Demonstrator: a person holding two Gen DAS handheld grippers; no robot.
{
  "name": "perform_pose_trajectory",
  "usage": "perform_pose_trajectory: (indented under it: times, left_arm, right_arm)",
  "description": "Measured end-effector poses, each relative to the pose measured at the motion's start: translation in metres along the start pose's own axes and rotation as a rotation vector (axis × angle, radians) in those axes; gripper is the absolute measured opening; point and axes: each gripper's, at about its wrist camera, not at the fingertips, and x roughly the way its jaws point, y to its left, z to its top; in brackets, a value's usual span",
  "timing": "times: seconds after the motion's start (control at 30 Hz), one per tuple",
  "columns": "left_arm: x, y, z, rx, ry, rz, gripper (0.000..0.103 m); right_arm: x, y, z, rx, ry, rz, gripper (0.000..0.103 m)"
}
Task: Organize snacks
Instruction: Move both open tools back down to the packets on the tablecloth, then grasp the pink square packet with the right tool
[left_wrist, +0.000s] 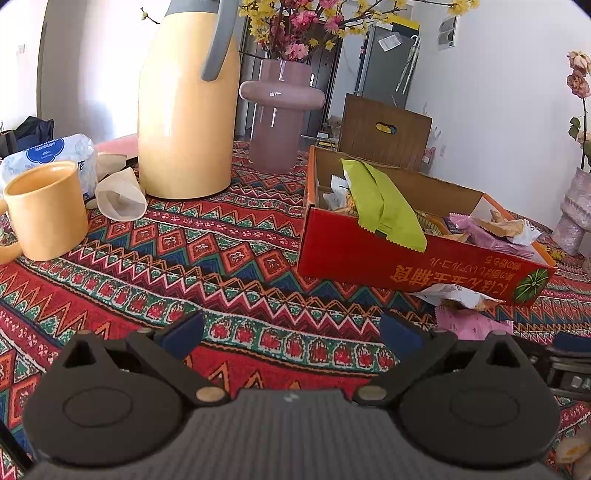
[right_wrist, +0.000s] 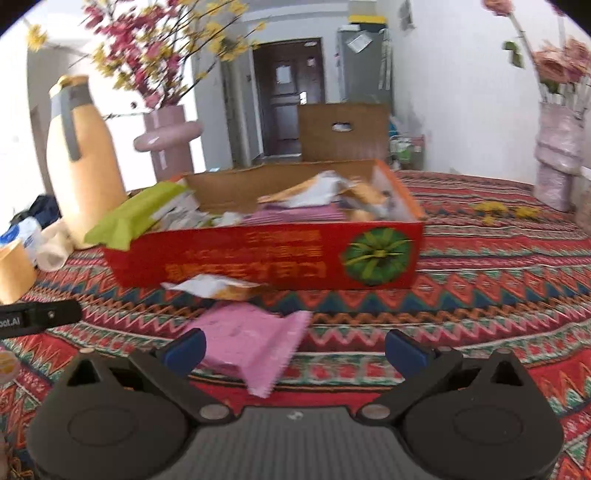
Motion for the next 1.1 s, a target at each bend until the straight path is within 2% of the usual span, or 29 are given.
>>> perform_pose_trajectory:
  times: [0.23,0.4,0.53,0.67,0.83,0.87,0.93,1.0,1.1]
  left_arm:
    - [0.002,0.002,0.0,-0.011,0.015,-0.004,0.103]
    - [0.003,0.003,0.0,-0.017,0.026,-0.006,0.103]
    - [0.006,0.004,0.001,-0.023,0.039,-0.007,0.103]
    - [0.006,0.005,0.0,-0.029,0.042,-0.007,0.103]
    - [0.008,0.008,0.001,-0.047,0.056,-0.001,0.103]
    - [0.009,0.009,0.001,-0.05,0.058,-0.001,0.103]
    - [0.009,0.01,0.001,-0.053,0.061,-0.002,0.103]
    - [0.009,0.01,0.001,-0.053,0.063,-0.001,0.103]
    - [0.01,0.011,0.001,-0.057,0.064,0.001,0.103]
  right_arm:
    - [0.028,0.022,0.02,0.028,0.088,0.035,0.103]
    - [0.055,0.034,0.02,0.031,0.178,-0.008,0.103]
    - [0.059,0.047,0.015,-0.048,0.175,-0.064,0.103]
    - [0.055,0.047,0.009,-0.048,0.137,-0.066,0.103]
    - [0.053,0.042,0.011,-0.06,0.156,-0.041,0.103]
    - [0.053,0.04,0.012,-0.061,0.154,-0.038,0.101]
    - [0.047,0.039,0.01,-0.07,0.143,-0.028,0.089]
    - [0.042,0.038,0.01,-0.085,0.135,-0.006,0.069]
    - [0.033,0.031,0.008,-0.082,0.131,0.017,0.064]
